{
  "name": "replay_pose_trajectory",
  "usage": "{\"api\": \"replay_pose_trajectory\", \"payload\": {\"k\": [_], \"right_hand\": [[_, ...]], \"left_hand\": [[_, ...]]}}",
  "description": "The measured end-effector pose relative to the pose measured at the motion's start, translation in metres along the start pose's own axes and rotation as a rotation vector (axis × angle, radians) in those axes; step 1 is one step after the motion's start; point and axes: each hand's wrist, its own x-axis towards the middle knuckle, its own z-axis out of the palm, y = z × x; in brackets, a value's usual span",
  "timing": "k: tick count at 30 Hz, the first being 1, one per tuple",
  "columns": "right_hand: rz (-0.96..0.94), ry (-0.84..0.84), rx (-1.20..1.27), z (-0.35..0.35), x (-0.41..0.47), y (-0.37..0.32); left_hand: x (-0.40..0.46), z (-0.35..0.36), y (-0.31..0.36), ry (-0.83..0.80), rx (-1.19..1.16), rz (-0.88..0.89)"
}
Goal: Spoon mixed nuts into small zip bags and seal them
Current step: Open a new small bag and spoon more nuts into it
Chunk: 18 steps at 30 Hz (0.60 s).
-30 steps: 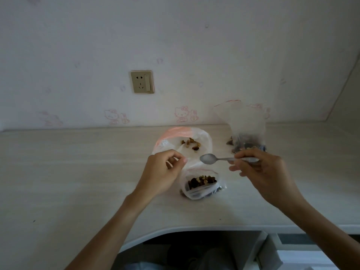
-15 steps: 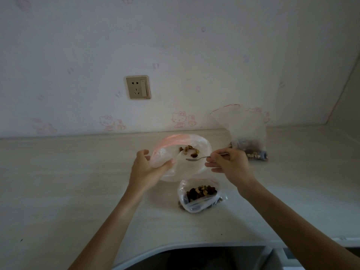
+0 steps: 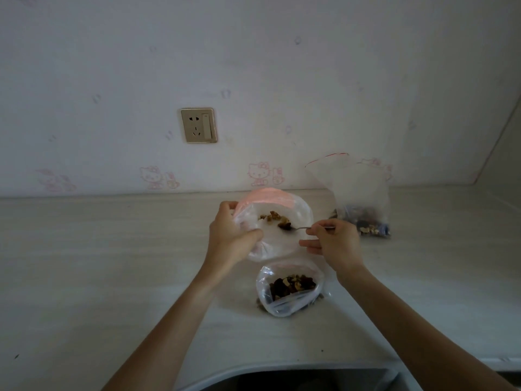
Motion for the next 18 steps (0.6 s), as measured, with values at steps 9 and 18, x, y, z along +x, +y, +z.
{"api": "replay_pose_trajectory", "payload": {"k": [9,18], "right_hand": [[-0.210,0.041,-0.293,0.018,0.011,-0.005],[-0.335,-0.079,-0.480,0.025,0.009,-0.003]], "left_hand": [[0.005,-0.002,0.022,-0.179,-0.087,-0.072],[0.005,-0.011,0.012,-0.140,-0.035,-0.024]]}}
